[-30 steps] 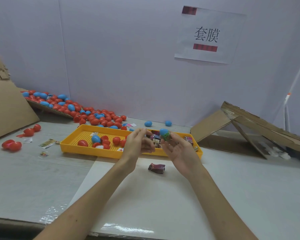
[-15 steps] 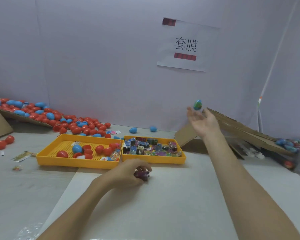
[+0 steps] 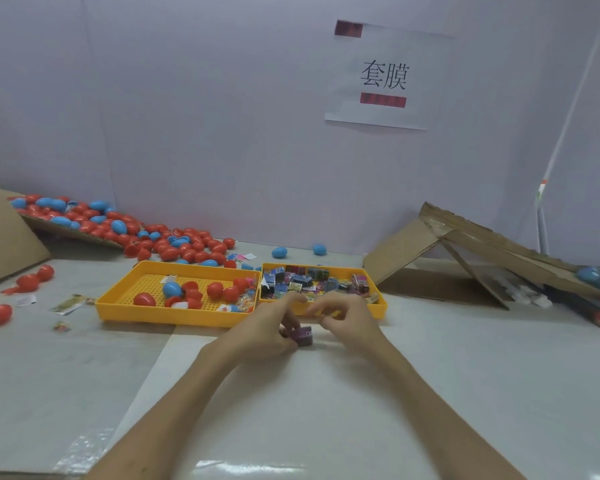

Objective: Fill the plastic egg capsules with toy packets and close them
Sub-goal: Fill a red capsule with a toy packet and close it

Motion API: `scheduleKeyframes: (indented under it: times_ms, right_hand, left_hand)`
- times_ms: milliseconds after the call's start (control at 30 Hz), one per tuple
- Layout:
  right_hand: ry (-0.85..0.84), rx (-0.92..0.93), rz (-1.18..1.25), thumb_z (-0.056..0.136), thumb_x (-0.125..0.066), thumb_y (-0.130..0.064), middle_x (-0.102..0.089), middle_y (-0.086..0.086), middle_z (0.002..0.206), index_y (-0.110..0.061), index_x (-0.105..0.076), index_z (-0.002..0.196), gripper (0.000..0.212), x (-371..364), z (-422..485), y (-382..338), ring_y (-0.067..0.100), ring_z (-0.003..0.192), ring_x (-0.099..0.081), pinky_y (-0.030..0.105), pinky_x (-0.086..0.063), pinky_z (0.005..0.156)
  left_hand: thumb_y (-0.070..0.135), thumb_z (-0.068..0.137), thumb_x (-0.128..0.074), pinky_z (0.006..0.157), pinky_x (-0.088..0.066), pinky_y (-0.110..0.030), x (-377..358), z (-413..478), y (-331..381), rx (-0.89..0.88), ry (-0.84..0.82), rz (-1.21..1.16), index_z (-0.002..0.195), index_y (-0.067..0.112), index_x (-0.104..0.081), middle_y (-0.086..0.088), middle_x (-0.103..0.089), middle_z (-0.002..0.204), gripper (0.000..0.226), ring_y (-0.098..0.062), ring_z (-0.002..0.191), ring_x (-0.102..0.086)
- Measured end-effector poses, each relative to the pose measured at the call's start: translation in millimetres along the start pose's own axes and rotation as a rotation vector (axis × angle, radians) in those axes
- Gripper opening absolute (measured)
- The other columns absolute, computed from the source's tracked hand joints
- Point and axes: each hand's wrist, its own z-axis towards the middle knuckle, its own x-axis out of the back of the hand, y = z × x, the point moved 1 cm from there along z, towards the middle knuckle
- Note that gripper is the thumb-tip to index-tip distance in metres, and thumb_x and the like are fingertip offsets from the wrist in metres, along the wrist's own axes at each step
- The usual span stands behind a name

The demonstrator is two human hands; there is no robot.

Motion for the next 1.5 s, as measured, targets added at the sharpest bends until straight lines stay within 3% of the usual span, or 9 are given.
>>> scheduleKeyframes:
  times_ms: [100,200,400,800,967,1067,1200,1367,1500]
  right_hand:
    - [-0.127,0.038,-0.101,0.073,-0.055,0.014,-0.068,-0.010,0.098,-0.030,-0.079,0.092,0.054,-6,-5,2,0.013,0.083,-0.065,0.015,-0.044,0.062]
    - [-0.162,0.025,-0.122,0.074,-0.056,0.010,-0.068,-0.010,0.096,-0.021,-0.081,0.098,0.047,-5,-7,6,0.012,0.084,-0.065,0.012,-0.042,0.062]
    - [-0.156,0.004,-0.115,0.080,-0.064,0.004,-0.074,-0.011,0.091,-0.026,-0.082,0.096,0.039,-1,-7,8,0.008,0.087,-0.068,0.013,-0.045,0.067]
    - [-0.144,-0.012,-0.128,0.081,-0.076,0.001,-0.076,-0.003,0.087,-0.016,-0.083,0.092,0.021,6,-4,9,0.008,0.081,-0.067,0.013,-0.046,0.067]
    - [-0.134,-0.058,-0.172,0.077,-0.084,-0.009,-0.075,-0.001,0.077,-0.018,-0.083,0.081,0.009,15,-2,13,0.015,0.074,-0.066,0.029,-0.052,0.064]
    - [-0.142,-0.091,-0.164,0.078,-0.084,-0.015,-0.074,-0.005,0.072,-0.021,-0.081,0.074,0.008,22,-4,14,0.004,0.068,-0.065,0.020,-0.050,0.061]
    - [-0.076,-0.107,-0.057,0.084,-0.077,-0.008,-0.075,-0.005,0.073,-0.027,-0.078,0.076,0.021,26,-2,11,0.005,0.069,-0.070,0.015,-0.051,0.064]
    - [-0.024,-0.088,0.012,0.082,-0.080,-0.008,-0.075,-0.003,0.075,-0.026,-0.081,0.079,0.018,27,0,10,0.008,0.067,-0.066,0.018,-0.051,0.066]
    - [-0.001,-0.092,0.052,0.082,-0.081,-0.009,-0.076,-0.001,0.078,-0.021,-0.080,0.082,0.013,27,0,11,0.008,0.070,-0.067,0.021,-0.052,0.067]
  left_hand:
    - [0.008,0.085,-0.077,0.082,-0.056,-0.022,1,1,0,-0.023,0.000,-0.004,0.142,0.027,-0.042,0.007,-0.067,0.101,0.070,-0.008,0.095,-0.067]
    - [0.007,0.083,-0.078,0.077,-0.054,-0.017,1,1,0,-0.032,0.011,-0.011,0.141,0.026,-0.043,0.008,-0.069,0.096,0.070,-0.004,0.090,-0.068]
    - [0.005,0.083,-0.078,0.079,-0.056,-0.018,3,2,-2,-0.017,0.001,0.007,0.137,0.027,-0.049,0.011,-0.069,0.095,0.065,-0.003,0.092,-0.068]
    - [0.003,0.081,-0.081,0.082,-0.056,-0.016,5,1,0,-0.017,-0.002,0.008,0.126,0.023,-0.059,0.013,-0.071,0.094,0.054,-0.004,0.094,-0.069]
    - [0.002,0.081,-0.081,0.082,-0.057,-0.018,6,1,1,0.000,0.011,0.003,0.124,0.023,-0.060,0.005,-0.074,0.099,0.053,-0.009,0.095,-0.070]
    - [0.001,0.081,-0.080,0.086,-0.059,-0.023,6,1,2,0.016,0.002,0.005,0.123,0.026,-0.060,0.006,-0.073,0.100,0.052,-0.009,0.096,-0.070]
    - [0.005,0.083,-0.080,0.087,-0.059,-0.024,7,-1,4,0.021,0.008,-0.050,0.119,0.028,-0.064,0.008,-0.073,0.101,0.045,-0.007,0.096,-0.070]
    - [0.011,0.094,-0.070,0.076,-0.056,-0.019,23,-3,8,-0.063,0.314,-0.112,0.095,0.036,-0.069,0.013,-0.074,0.089,0.025,-0.002,0.086,-0.070]
    - [0.007,0.096,-0.064,0.081,-0.057,-0.031,42,-5,-6,0.032,0.612,0.008,0.102,0.024,-0.073,0.004,-0.074,0.097,0.020,-0.010,0.091,-0.067]
